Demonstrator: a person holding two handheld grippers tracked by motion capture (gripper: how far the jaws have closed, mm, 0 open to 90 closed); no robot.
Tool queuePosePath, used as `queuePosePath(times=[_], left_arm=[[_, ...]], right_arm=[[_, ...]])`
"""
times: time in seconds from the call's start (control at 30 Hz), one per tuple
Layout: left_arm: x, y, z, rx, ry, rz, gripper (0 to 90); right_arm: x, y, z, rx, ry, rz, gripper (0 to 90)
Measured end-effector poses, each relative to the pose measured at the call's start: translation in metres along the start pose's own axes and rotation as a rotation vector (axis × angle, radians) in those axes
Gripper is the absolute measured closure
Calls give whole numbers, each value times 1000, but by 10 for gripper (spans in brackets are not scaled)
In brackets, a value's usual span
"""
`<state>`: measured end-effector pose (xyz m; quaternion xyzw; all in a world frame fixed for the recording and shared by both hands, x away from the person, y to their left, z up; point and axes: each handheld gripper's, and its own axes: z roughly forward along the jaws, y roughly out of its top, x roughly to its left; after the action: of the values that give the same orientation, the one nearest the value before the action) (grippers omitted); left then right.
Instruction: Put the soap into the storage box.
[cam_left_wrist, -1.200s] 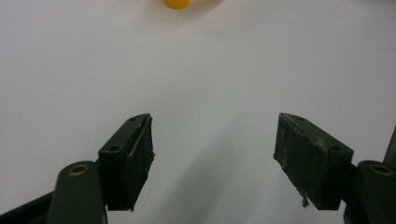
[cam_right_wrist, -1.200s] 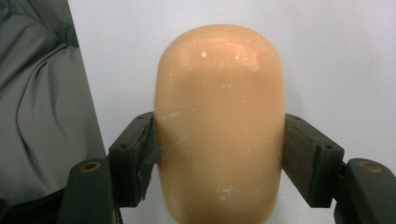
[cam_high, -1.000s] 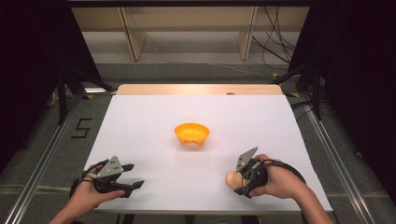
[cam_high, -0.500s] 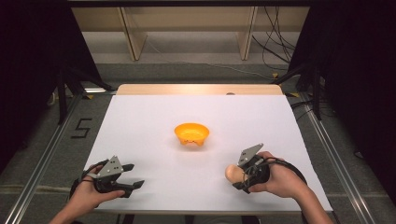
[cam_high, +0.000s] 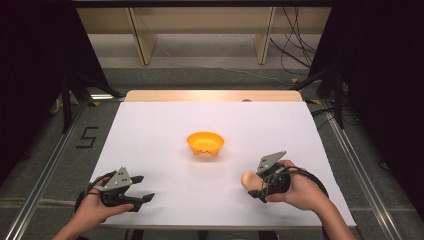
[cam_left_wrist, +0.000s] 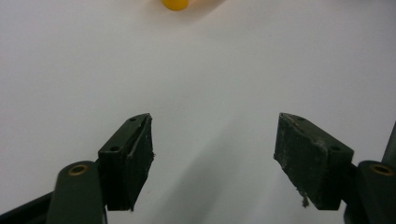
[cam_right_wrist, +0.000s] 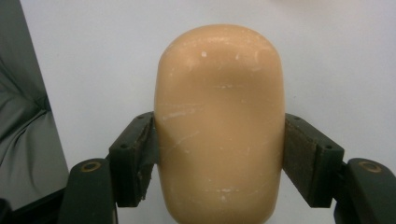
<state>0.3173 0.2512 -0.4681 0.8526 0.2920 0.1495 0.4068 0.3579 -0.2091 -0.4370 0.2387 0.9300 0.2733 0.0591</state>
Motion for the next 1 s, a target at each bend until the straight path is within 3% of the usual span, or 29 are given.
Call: queuePosePath(times=[0.1,0.2,0.23,0.27,0.3,0.87,0.9,1.0], left_arm=[[0,0,0,-1,3,-3,279],[0,0,0,0,4,-2,278],[0,0,0,0,4,-2,278],[0,0,0,-2,7,-3,278],[1,0,0,-1,6,-2,278],[1,1,-1,-4,-1,2,278],[-1,0,0,-13,-5,-29,278],[-1,0,0,-16,0,-33,278]], right_arm=[[-2,2,1,-19,-16,-15,335],[-6,3,1,-28,1,-27,335],[-6,3,1,-39,-16,-24,335],[-3,3,0,-18,-21,25,335],[-6,3,1,-34,-32,2,335],[-15,12,4,-93,-47,29,335],[-15,12,5,-109,-46,31,335],[-16,13,5,-119,-53,41,335]])
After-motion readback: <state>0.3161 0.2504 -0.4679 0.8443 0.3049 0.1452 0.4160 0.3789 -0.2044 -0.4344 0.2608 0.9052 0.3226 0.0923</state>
